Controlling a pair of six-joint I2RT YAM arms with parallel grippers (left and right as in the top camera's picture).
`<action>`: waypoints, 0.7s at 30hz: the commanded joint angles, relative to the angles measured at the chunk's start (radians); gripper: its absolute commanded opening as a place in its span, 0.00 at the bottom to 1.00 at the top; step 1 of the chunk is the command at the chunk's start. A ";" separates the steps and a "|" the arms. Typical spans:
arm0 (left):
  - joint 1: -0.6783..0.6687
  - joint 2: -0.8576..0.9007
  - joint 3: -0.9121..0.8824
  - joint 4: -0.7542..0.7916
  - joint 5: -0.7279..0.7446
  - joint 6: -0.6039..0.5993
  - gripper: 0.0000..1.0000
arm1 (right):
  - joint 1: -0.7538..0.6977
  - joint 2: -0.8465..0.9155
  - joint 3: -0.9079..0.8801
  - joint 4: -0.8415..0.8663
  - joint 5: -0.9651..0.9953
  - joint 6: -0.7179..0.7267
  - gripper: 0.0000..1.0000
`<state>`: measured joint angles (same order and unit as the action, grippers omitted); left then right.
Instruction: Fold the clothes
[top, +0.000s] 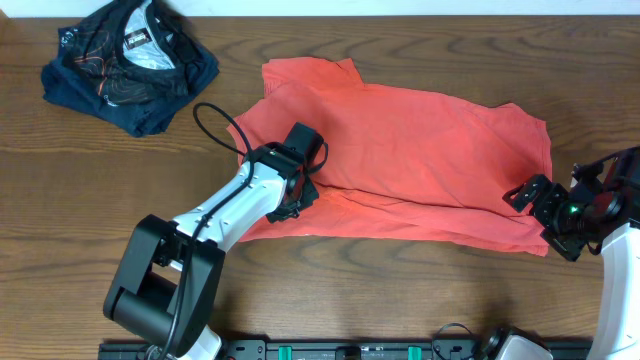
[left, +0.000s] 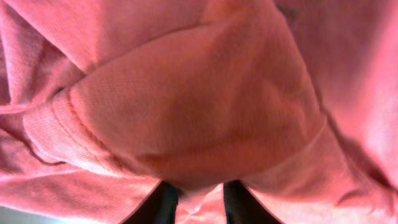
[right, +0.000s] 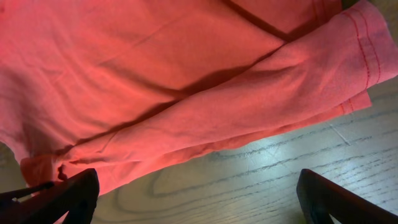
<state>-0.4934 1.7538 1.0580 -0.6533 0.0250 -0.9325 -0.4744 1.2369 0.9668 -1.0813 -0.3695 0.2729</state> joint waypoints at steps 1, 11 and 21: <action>0.006 0.018 -0.012 0.014 -0.053 -0.004 0.13 | 0.006 -0.001 0.000 -0.004 0.004 -0.021 0.99; 0.006 0.017 -0.012 0.187 -0.067 0.087 0.06 | 0.006 -0.001 0.000 -0.004 0.007 -0.028 0.99; 0.006 0.018 -0.012 0.311 -0.241 0.095 0.07 | 0.006 -0.001 -0.001 -0.002 0.051 -0.027 0.99</action>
<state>-0.4927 1.7607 1.0550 -0.3614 -0.0711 -0.8566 -0.4744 1.2369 0.9668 -1.0817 -0.3428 0.2653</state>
